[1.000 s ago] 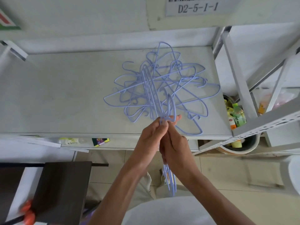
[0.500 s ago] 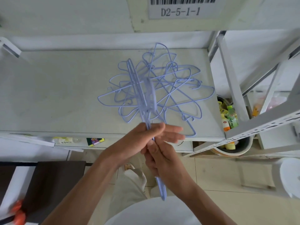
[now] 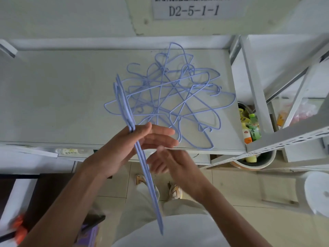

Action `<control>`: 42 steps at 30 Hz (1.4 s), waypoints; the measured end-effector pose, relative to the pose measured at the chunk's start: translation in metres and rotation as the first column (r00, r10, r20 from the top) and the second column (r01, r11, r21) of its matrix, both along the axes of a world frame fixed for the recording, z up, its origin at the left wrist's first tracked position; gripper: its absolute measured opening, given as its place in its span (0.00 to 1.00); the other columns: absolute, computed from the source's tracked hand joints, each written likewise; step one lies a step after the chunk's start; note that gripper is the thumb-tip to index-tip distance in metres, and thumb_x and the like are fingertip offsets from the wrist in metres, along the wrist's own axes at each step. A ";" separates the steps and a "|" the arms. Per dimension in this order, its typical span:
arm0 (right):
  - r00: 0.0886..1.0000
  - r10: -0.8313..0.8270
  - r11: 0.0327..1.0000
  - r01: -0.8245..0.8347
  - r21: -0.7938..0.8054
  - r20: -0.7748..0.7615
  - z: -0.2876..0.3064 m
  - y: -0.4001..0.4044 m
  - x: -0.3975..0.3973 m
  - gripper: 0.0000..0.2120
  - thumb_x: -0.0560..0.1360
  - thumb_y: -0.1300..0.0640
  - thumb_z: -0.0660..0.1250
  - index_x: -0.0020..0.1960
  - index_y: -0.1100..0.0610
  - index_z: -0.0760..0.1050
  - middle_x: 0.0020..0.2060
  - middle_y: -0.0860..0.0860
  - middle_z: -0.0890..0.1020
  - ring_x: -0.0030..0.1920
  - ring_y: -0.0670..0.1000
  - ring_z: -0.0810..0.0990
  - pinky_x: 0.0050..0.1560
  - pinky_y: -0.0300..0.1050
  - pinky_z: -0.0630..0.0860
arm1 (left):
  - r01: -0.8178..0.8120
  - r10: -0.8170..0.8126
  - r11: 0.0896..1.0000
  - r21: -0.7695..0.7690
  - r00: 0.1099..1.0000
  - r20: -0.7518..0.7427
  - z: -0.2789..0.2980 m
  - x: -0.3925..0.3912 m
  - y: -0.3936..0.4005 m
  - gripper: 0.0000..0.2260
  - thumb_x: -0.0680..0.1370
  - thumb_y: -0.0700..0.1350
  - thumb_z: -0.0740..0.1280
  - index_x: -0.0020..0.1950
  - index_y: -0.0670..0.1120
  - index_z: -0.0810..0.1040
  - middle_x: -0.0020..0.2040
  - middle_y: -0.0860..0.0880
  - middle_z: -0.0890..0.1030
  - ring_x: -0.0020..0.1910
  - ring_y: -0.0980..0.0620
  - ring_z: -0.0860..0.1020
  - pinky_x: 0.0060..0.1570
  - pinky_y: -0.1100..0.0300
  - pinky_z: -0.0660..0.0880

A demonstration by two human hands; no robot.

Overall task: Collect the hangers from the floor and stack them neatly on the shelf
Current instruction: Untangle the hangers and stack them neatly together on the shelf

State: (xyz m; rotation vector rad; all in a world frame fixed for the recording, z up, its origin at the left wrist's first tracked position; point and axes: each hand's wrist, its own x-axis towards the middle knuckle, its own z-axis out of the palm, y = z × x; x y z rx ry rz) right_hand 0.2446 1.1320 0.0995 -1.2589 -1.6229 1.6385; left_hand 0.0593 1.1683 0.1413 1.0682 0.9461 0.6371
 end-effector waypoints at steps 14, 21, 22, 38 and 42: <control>0.632 -0.194 0.722 -0.426 0.545 0.750 -0.066 0.153 0.020 0.21 0.75 0.60 0.67 0.66 0.47 0.77 0.56 0.53 0.76 0.52 0.57 0.82 0.35 0.49 0.75 | 0.045 -0.044 0.999 0.007 0.997 -0.056 0.009 -0.021 -0.011 0.22 0.84 0.56 0.58 0.67 0.44 0.81 0.65 0.39 0.82 0.65 0.38 0.80 0.62 0.44 0.77; 0.542 -0.198 0.609 -0.585 0.536 0.816 -0.073 0.179 0.011 0.06 0.77 0.58 0.69 0.54 0.54 0.76 0.52 0.56 0.74 0.44 0.59 0.82 0.30 0.49 0.72 | -0.072 0.072 0.997 0.009 0.997 0.004 0.012 -0.019 -0.029 0.19 0.85 0.50 0.55 0.62 0.46 0.84 0.61 0.38 0.84 0.59 0.38 0.83 0.55 0.50 0.80; 0.529 -0.212 0.585 -0.605 0.540 0.822 -0.072 0.180 0.011 0.07 0.77 0.57 0.70 0.54 0.54 0.76 0.53 0.56 0.75 0.45 0.59 0.82 0.30 0.49 0.72 | -0.081 0.081 0.997 0.011 0.997 -0.002 0.012 -0.020 -0.030 0.19 0.85 0.49 0.54 0.62 0.46 0.85 0.61 0.38 0.84 0.59 0.38 0.83 0.55 0.51 0.80; 0.586 -0.460 0.460 -0.485 0.744 0.667 -0.038 0.194 0.001 0.08 0.83 0.51 0.63 0.51 0.53 0.79 0.40 0.53 0.80 0.37 0.59 0.83 0.29 0.45 0.70 | -0.223 0.228 0.972 0.070 0.971 -0.069 0.014 -0.043 -0.038 0.21 0.85 0.47 0.53 0.60 0.43 0.85 0.57 0.37 0.86 0.53 0.40 0.84 0.50 0.52 0.80; 0.578 -0.562 0.436 -0.401 0.805 0.592 -0.007 0.195 -0.005 0.12 0.84 0.49 0.58 0.50 0.51 0.79 0.36 0.53 0.79 0.33 0.60 0.81 0.30 0.43 0.66 | -0.178 0.187 0.980 0.094 0.977 -0.099 0.014 -0.051 -0.039 0.20 0.85 0.48 0.53 0.62 0.43 0.83 0.57 0.38 0.86 0.53 0.40 0.84 0.50 0.52 0.80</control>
